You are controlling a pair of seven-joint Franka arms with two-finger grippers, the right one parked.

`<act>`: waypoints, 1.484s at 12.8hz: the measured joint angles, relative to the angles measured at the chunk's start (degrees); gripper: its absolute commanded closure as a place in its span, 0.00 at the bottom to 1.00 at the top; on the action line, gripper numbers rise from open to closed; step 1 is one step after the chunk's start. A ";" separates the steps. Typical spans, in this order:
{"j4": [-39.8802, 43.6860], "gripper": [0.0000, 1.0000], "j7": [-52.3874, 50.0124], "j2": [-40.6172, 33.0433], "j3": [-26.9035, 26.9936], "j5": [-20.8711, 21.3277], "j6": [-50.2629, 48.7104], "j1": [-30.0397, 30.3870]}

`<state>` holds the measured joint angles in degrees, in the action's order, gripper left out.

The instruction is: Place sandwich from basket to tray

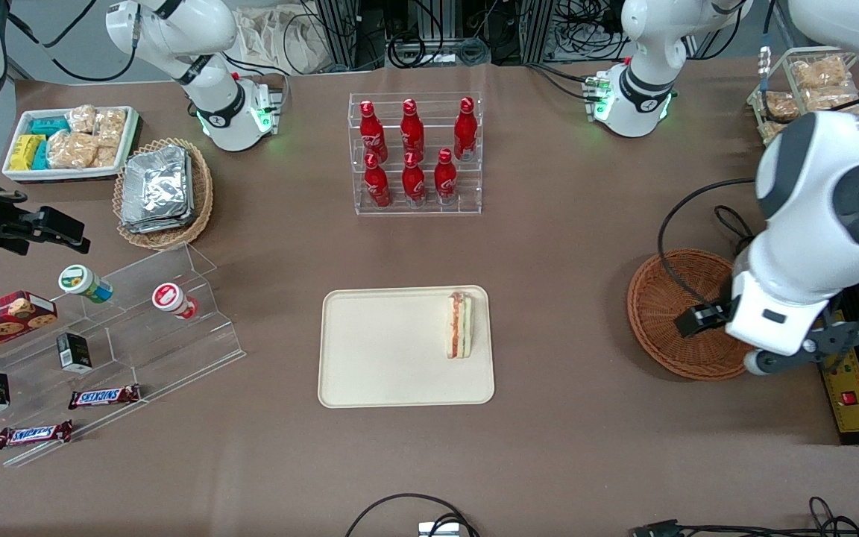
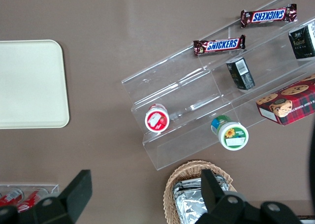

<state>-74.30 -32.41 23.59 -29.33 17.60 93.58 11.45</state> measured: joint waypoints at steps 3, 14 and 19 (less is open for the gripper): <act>-0.01 0.00 4.75 -0.58 0.00 -1.08 -1.27 1.67; -9.47 0.00 26.60 -16.47 16.86 -12.02 -4.37 -3.08; -16.54 0.00 26.89 -24.73 17.81 -15.12 -4.86 -3.97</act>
<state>-90.84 -5.52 -1.14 -11.52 2.47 88.73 7.47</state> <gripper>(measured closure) 0.000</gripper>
